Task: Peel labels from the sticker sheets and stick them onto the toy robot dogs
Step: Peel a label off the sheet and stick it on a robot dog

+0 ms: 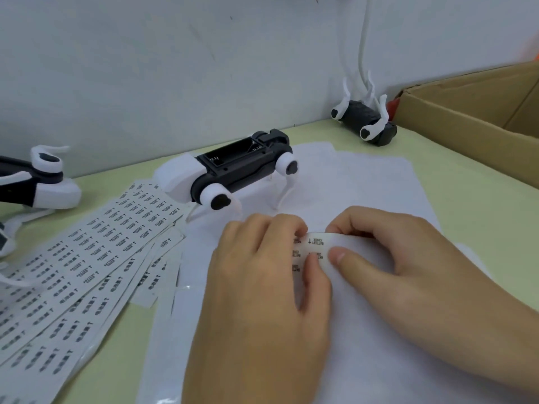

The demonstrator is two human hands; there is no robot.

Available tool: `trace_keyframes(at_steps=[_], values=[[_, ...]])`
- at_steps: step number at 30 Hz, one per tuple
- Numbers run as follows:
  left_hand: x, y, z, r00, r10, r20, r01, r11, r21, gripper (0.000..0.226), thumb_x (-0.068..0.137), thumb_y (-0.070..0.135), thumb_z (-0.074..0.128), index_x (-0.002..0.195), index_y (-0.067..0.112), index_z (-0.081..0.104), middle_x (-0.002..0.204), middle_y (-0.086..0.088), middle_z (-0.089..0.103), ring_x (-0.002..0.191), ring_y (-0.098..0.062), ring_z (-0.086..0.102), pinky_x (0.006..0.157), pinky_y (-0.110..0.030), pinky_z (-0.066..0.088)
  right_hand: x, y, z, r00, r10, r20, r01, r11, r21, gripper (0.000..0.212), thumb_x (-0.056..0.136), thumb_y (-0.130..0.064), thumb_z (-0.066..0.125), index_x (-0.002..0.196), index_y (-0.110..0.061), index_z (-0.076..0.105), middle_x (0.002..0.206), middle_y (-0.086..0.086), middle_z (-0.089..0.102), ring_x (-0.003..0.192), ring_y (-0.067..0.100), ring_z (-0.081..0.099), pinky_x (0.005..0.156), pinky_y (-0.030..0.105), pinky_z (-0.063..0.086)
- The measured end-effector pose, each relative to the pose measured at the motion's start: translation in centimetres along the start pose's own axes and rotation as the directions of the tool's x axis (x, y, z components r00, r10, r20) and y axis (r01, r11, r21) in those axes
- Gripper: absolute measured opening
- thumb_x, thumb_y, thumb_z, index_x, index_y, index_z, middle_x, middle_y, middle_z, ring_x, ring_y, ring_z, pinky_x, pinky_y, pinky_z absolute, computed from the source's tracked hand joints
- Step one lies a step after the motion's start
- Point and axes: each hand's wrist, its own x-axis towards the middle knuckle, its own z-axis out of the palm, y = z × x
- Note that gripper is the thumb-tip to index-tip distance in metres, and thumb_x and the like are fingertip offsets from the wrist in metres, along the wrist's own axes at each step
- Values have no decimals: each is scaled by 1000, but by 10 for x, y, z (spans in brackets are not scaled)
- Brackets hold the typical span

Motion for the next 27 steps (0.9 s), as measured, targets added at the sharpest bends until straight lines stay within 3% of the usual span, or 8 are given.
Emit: trace_keyframes(at_steps=[8,11,14,16,19,21,24,27], values=[[-1,-3,-1,995,81,58,-80,997,-13,23,86,34,41,94,29,63,73,21,52,76,-5,46,66,-18,40,3,-2,-5,997,12,81,-26,985,170,12,85,-39,59,83,-35,70,78,-12,72,77,5,67,71,23,52],[-3,1,-6,992,-80,94,94,984,-152,22,83,44,37,101,45,49,84,19,63,82,-6,57,68,-27,47,4,-1,-6,996,-2,92,-16,980,197,18,74,-37,56,83,-32,70,74,-5,72,73,14,69,70,32,53],[1,3,-16,942,-167,290,219,963,-157,17,93,32,54,83,20,47,82,-1,58,103,-31,62,92,-45,48,5,0,-6,996,-10,90,-9,978,209,16,75,-36,56,82,-29,69,71,-2,70,69,17,68,65,33,52],[3,-14,-8,904,-232,359,296,946,-133,38,97,22,61,68,15,37,75,1,39,113,-31,54,108,-37,39,5,1,-6,996,-9,87,-9,978,210,15,76,-36,57,81,-28,69,71,-1,70,69,19,67,64,34,52],[18,0,-9,989,-23,147,25,1000,-10,5,81,23,59,78,20,59,85,23,47,89,-12,55,86,-35,45,5,2,-6,997,6,82,-23,977,214,16,86,-42,60,81,-29,69,71,-2,71,69,20,69,62,33,53],[0,1,-4,984,166,-64,-162,985,63,11,81,10,64,86,18,69,93,14,62,90,-17,58,80,-35,45,5,3,-5,997,16,81,-33,977,211,14,85,-38,59,81,-29,70,71,-2,72,70,19,70,65,31,53],[-3,1,0,967,216,-133,-197,970,143,7,78,4,71,81,10,74,88,-2,67,81,-27,56,68,-41,48,4,2,-4,997,13,71,-27,978,209,16,80,-36,57,79,-27,71,73,-2,72,71,16,70,67,31,54],[-1,1,2,964,200,-176,-170,971,170,5,77,3,73,75,7,75,78,-4,65,72,-26,54,63,-33,42,3,2,-3,999,10,46,-18,984,180,18,79,-37,57,74,-26,71,75,-9,72,72,6,68,64,17,51]])
